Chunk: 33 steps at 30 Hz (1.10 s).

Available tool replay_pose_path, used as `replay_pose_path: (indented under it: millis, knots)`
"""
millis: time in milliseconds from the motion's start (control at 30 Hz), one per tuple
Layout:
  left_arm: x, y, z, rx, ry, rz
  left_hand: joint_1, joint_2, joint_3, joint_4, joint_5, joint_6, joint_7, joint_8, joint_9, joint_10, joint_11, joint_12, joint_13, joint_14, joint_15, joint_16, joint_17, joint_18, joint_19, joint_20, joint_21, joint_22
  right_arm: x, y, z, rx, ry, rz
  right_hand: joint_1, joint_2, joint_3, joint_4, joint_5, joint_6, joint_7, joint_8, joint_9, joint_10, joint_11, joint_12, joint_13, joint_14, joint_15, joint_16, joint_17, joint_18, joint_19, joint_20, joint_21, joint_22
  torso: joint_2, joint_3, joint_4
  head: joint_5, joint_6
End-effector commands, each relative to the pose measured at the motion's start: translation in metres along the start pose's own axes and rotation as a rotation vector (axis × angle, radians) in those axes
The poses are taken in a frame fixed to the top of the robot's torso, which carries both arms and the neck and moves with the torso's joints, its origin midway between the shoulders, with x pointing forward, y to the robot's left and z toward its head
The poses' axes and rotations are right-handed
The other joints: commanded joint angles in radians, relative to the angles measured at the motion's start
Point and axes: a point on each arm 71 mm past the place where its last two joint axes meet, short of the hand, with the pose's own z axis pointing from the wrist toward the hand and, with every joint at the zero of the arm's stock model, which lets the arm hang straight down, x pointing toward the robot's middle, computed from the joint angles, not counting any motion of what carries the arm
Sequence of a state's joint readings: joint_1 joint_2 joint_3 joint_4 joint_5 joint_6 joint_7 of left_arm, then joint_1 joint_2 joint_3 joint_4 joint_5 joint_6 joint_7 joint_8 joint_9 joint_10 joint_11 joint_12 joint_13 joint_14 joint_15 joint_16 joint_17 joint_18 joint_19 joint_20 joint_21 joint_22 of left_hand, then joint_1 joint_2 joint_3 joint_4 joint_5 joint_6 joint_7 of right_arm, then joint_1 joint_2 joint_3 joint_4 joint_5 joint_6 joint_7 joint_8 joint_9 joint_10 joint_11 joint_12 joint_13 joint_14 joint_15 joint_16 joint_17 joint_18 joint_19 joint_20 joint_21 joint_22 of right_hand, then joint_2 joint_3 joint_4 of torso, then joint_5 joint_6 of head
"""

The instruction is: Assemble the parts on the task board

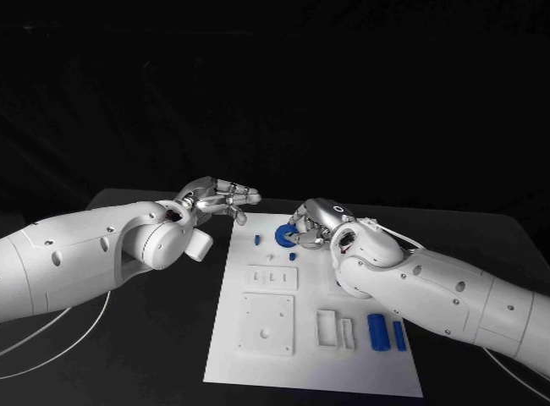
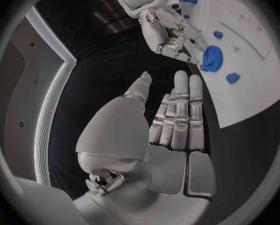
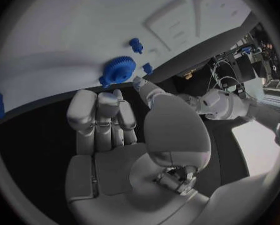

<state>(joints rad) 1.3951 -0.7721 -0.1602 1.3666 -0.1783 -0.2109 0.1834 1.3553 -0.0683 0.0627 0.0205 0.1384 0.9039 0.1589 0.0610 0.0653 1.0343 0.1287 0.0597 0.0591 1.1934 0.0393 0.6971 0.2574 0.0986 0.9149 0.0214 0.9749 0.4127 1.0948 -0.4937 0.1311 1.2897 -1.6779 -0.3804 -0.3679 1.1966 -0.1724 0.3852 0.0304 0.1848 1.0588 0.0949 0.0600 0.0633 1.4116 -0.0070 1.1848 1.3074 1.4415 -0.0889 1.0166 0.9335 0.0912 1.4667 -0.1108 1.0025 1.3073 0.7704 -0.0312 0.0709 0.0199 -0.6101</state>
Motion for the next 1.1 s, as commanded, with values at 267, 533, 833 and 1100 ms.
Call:
replay_pose_path:
  millis: [267,533,833,1100]
  knots:
    - [0.0019,-0.0020,0.0006,0.006,0.016,0.007,0.001,-0.007,-0.001,0.004,-0.002,0.006,-0.001,0.003,0.000,-0.004,0.000,0.002,0.002,-0.003,0.003,0.003,-0.001,0.020,-0.001,0.005,0.007,-0.001,0.0082,0.0015,0.0038,-0.006,0.066,-0.027,0.002,0.010,0.009,-0.010,0.032,0.000,-0.003,0.002,-0.001,-0.002,0.000,0.003,0.050,-0.001,0.001,-0.005,-0.002,-0.001,0.064,0.004,-0.005,0.077,-0.001,-0.0014,0.0003,0.004,-0.003]
    - [0.0016,-0.0016,0.0006,0.002,0.015,0.011,0.000,-0.009,0.000,0.005,-0.003,0.007,-0.001,0.003,0.000,-0.006,0.000,0.002,0.002,-0.003,0.004,0.003,-0.001,0.020,-0.001,0.005,0.008,-0.001,0.0127,-0.0011,0.0055,0.023,0.097,-0.044,-0.011,0.014,0.012,-0.007,0.039,0.006,0.002,0.002,-0.001,-0.004,0.004,-0.001,0.048,-0.002,0.003,-0.008,-0.005,-0.002,0.064,0.004,-0.008,0.077,0.000,0.0000,0.0004,0.004,-0.004]
    - [0.0020,-0.0015,0.0011,0.000,0.017,0.011,0.000,-0.010,0.001,0.008,-0.002,0.010,-0.001,0.003,0.000,-0.007,0.001,0.002,0.002,-0.003,0.004,0.003,-0.001,0.021,-0.001,0.006,0.008,-0.002,0.0112,-0.0037,0.0062,0.060,0.060,-0.037,-0.006,0.006,-0.003,0.013,0.025,0.016,0.000,0.002,0.001,-0.007,0.002,-0.005,0.044,-0.002,0.004,-0.015,-0.009,0.005,0.064,0.008,-0.016,0.074,-0.001,0.0008,0.0003,0.007,-0.004]
    - [0.0012,-0.0014,0.0009,0.000,0.014,0.012,0.000,-0.010,0.001,0.008,-0.002,0.010,-0.001,0.003,0.000,-0.007,0.001,0.002,0.002,-0.003,0.004,0.003,-0.001,0.021,-0.001,0.006,0.008,-0.002,0.0085,-0.0056,0.0056,0.081,0.027,-0.046,0.009,-0.009,-0.037,0.000,0.014,0.047,-0.009,0.003,0.006,-0.008,-0.004,-0.011,0.040,-0.002,0.000,-0.020,-0.009,0.001,0.064,0.003,-0.018,0.073,-0.001,0.0012,-0.0013,0.008,-0.004]
